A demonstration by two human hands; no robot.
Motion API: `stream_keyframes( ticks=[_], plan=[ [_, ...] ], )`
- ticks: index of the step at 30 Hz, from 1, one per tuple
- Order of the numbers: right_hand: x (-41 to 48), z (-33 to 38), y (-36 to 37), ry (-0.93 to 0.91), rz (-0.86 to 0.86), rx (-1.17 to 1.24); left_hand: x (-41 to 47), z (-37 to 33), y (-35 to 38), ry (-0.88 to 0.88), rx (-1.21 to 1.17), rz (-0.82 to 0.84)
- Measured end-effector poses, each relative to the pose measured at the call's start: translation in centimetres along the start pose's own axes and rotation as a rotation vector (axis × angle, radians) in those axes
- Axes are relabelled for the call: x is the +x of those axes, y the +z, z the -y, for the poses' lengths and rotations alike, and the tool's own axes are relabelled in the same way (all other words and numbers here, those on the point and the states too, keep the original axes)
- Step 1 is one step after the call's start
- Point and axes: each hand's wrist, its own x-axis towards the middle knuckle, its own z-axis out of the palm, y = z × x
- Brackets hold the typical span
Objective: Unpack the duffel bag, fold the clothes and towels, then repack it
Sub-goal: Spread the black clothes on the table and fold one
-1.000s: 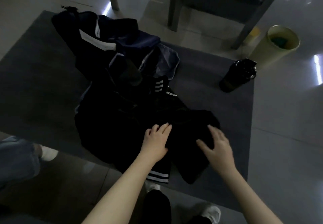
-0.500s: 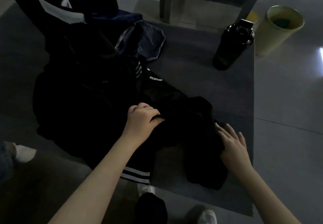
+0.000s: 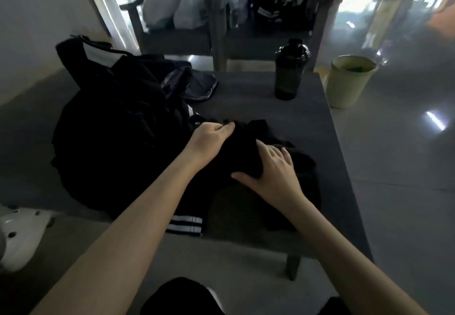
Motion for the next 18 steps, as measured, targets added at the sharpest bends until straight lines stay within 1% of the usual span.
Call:
stream_keyframes(
  ticks=[2, 4, 7, 9, 13, 15, 18],
  plan=[
    [-1.1, 1.3, 0.2, 0.096, -0.074, 0.056, -1.9, -0.4, 0.2, -0.028, -0.051, 0.036],
    [-2.1, 2.6, -0.6, 0.138, -0.128, 0.162, -3.8, -0.8, -0.1, -0.042, -0.015, 0.098],
    [-2.8, 2.8, -2.5, 0.115, -0.051, 0.301, -5.5, -1.5, -1.6, 0.013, 0.055, 0.203],
    [-2.8, 2.4, -4.0, 0.140, -0.015, 0.422, -5.7, -1.9, -2.8, 0.069, 0.152, 0.248],
    [-2.5, 2.0, -6.7, 0.190, -0.039, 0.582, -5.3, -1.9, -3.7, 0.142, 0.477, 0.369],
    [-1.9, 2.0, -8.2, 0.204, -0.051, 0.640, -4.8, -1.4, -3.8, 0.163, 0.527, 0.309],
    [-1.5, 1.8, -10.5, 0.261, -0.101, 0.674, -4.6, -1.1, -4.0, 0.133, 0.426, 0.189]
  ],
)
